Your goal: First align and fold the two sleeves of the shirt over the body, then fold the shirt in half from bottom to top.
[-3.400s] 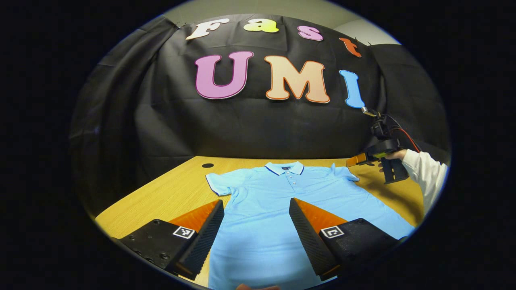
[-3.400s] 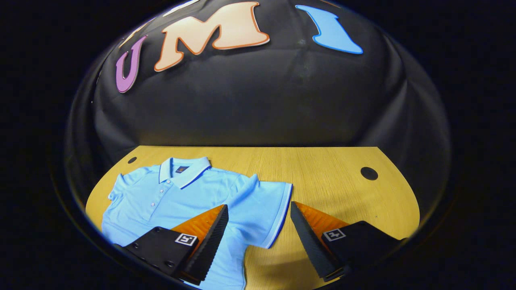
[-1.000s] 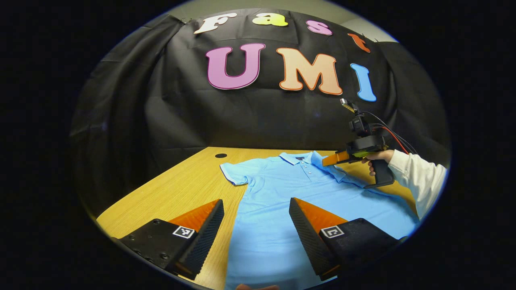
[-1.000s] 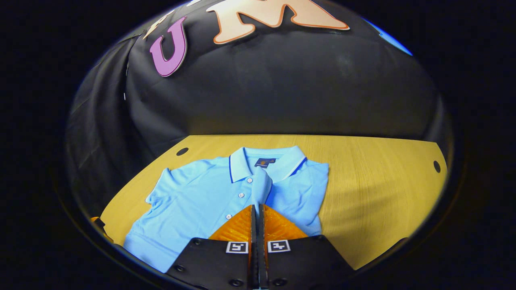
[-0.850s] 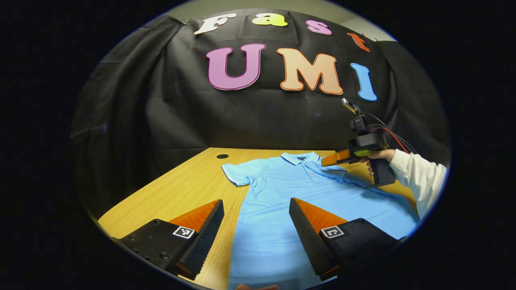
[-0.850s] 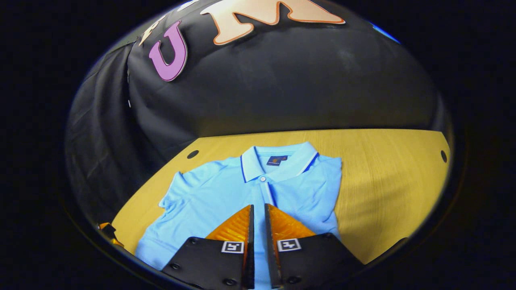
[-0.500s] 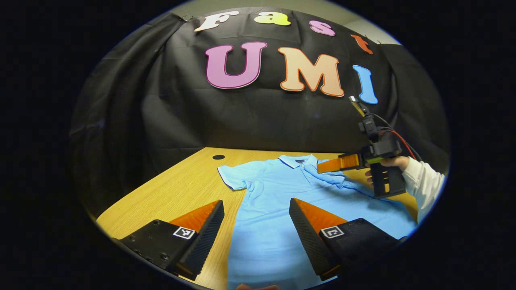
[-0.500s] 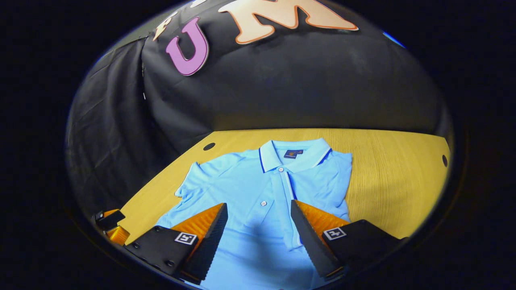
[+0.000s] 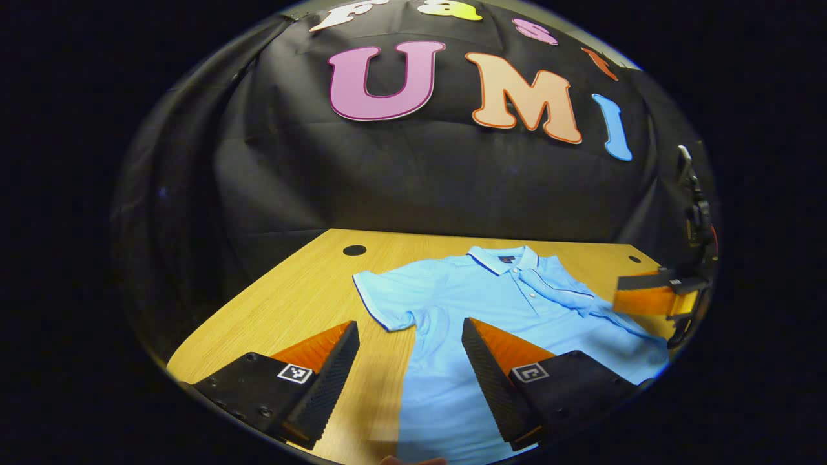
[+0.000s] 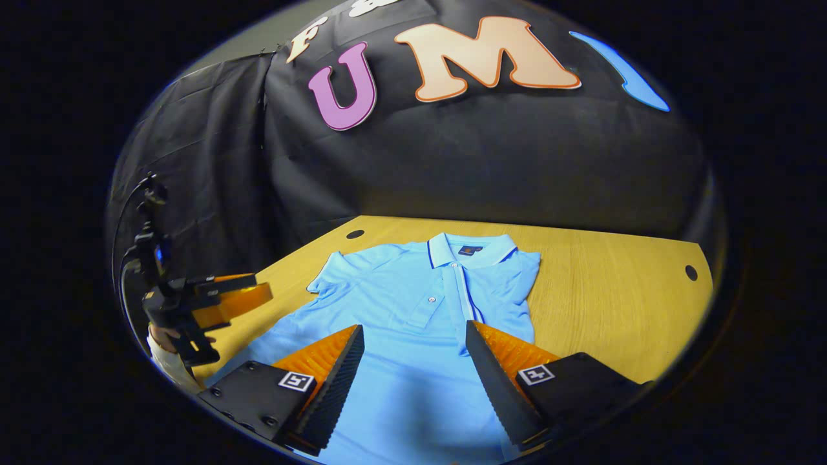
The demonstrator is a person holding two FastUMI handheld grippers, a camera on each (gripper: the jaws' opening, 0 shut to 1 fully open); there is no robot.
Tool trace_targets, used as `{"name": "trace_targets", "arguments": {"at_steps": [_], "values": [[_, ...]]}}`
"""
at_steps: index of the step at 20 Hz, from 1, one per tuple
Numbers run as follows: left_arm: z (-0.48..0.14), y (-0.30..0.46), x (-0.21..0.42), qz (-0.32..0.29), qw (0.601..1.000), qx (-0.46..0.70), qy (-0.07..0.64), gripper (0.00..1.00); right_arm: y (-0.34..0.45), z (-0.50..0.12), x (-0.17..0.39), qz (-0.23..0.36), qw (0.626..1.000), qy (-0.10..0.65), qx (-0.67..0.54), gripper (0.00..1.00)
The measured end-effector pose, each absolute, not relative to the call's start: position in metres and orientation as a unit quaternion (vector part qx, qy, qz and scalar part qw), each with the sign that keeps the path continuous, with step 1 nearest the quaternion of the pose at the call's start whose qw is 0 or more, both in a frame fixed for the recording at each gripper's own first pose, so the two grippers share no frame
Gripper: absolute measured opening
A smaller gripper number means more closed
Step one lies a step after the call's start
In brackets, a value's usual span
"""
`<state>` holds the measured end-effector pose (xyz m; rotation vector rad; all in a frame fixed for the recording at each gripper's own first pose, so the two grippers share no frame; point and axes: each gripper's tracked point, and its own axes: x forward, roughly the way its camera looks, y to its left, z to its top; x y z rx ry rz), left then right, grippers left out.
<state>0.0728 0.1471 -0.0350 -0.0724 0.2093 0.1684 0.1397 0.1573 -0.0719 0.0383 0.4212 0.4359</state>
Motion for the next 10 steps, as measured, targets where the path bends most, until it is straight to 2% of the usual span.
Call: {"name": "trace_targets", "arguments": {"at_steps": [6,10], "values": [[-0.046,0.180,0.127,0.088,0.985,-0.031,0.143,0.95,0.117,-0.054,0.095,0.180,0.969,0.171,0.017,0.98],[-0.058,0.202,0.161,0.085,0.983,0.003,0.164,0.95,0.077,-0.044,0.071,0.131,0.980,0.145,0.026,0.98]]}}
